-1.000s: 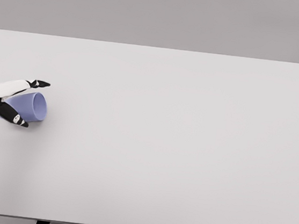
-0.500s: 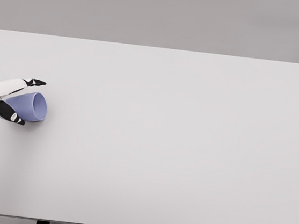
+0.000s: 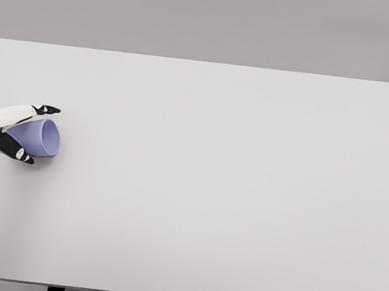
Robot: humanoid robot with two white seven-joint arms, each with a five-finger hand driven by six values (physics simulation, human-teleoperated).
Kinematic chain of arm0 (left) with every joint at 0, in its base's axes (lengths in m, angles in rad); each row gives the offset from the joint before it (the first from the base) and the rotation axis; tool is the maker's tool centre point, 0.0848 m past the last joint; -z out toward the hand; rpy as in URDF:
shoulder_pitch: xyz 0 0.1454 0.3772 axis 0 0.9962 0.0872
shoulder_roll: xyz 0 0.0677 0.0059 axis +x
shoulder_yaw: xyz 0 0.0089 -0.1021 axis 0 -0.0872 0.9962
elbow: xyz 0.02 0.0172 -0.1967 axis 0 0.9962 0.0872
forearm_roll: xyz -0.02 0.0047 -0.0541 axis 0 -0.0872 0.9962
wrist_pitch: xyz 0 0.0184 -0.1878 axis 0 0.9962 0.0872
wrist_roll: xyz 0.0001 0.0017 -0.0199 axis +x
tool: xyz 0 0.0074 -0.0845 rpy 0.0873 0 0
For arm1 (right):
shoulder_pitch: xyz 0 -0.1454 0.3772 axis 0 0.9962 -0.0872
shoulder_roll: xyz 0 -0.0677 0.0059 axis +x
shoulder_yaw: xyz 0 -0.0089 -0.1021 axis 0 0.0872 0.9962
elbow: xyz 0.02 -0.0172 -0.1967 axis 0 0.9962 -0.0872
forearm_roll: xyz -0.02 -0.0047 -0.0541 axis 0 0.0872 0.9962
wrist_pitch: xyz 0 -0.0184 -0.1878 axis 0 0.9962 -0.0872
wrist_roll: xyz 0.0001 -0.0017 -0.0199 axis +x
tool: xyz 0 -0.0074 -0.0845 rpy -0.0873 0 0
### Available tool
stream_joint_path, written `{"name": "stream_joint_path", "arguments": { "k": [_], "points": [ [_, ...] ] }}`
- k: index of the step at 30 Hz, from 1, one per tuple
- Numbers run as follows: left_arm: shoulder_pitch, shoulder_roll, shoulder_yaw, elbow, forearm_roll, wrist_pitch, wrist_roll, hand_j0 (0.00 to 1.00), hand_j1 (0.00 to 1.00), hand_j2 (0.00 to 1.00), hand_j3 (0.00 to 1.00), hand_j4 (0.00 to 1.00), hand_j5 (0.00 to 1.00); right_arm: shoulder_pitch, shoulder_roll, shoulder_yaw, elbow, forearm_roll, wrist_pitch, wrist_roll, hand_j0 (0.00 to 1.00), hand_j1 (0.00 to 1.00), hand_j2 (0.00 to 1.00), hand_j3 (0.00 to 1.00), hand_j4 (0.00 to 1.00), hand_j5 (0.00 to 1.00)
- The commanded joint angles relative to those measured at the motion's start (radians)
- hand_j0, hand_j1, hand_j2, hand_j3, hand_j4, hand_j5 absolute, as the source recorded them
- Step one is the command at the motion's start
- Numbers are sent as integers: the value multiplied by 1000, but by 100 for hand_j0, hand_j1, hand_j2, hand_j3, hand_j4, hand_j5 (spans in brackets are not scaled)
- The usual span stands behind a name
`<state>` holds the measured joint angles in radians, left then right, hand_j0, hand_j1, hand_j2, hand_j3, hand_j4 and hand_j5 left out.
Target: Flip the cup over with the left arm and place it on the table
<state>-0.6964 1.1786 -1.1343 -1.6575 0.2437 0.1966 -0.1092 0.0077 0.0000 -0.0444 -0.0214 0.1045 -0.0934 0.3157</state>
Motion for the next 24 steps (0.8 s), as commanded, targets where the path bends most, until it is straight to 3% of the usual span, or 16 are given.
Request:
{"name": "stream_joint_path", "arguments": {
  "k": [1, 9, 10, 12, 15, 24],
  "points": [
    [0, -2, 1, 2, -1, 0, 0, 100, 100, 100, 100, 100, 100, 0, 0, 0, 0, 0, 0, 0, 100, 100, 100, 100, 100, 100],
    [5, -2, -7, -1, -12, -2, 2, 97, 97, 97, 97, 97, 97, 0, 0, 0, 0, 0, 0, 0, 100, 100, 100, 100, 100, 100],
    [5, -2, -8, -2, -12, -3, 0, 92, 92, 92, 92, 92, 92, 0, 0, 0, 0, 0, 0, 0, 100, 100, 100, 100, 100, 100],
    [5, -11, -12, -1, -12, -3, 0, 67, 67, 67, 67, 67, 67, 0, 0, 0, 0, 0, 0, 0, 100, 100, 100, 100, 100, 100],
    [5, -11, -12, -1, -4, -3, 0, 53, 53, 53, 53, 53, 53, 0, 0, 0, 0, 0, 0, 0, 100, 100, 100, 100, 100, 100],
    [-11, -2, -10, -5, 2, -43, 0, 52, 52, 52, 52, 52, 52, 0, 0, 0, 0, 0, 0, 0, 100, 100, 100, 100, 100, 100]
  ]
}}
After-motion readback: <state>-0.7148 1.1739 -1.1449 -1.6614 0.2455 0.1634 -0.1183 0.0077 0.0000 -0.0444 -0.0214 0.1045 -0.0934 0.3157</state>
